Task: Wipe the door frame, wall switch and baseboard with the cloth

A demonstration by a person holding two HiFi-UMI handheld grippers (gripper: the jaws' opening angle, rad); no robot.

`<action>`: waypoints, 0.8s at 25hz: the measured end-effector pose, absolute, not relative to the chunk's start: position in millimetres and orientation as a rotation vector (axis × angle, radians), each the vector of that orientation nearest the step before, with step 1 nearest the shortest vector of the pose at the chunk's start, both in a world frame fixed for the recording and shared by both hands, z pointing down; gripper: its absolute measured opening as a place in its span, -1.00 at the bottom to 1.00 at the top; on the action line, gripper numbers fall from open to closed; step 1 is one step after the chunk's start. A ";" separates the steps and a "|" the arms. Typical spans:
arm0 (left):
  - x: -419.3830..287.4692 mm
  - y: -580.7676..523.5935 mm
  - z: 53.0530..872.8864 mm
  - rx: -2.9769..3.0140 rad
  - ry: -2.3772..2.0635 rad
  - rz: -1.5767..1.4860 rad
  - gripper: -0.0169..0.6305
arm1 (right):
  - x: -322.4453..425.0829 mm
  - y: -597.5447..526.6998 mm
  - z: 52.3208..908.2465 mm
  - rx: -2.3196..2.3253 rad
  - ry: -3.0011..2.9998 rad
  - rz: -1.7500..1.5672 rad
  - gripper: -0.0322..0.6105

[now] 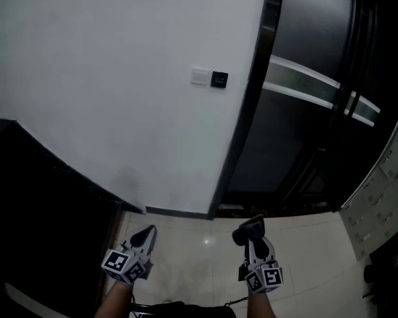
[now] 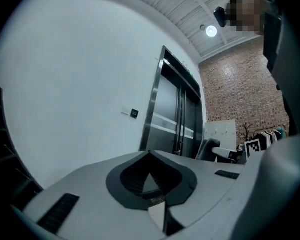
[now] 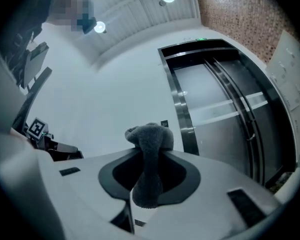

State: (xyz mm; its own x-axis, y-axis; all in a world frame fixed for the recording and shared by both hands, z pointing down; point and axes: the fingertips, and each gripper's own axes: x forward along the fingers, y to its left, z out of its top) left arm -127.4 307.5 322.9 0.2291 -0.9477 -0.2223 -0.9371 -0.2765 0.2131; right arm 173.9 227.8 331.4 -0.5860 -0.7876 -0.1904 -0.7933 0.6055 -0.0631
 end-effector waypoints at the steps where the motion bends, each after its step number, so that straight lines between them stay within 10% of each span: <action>1: -141.9 306.0 321.8 2.426 -1.885 -0.484 -0.94 | 155.8 221.4 329.5 -1.291 2.642 0.045 -0.65; 20: -228.4 210.5 342.9 2.218 -2.142 -0.395 -0.94 | 49.6 54.9 357.2 -1.059 2.774 -0.039 -0.65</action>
State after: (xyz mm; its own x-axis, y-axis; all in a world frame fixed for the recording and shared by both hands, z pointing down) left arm -228.4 210.5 342.9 0.0187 -0.9871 -0.1587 -0.9788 -0.0504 0.1983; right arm 49.6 54.9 357.2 -0.7328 -0.6635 -0.1508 -0.6590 0.7473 -0.0851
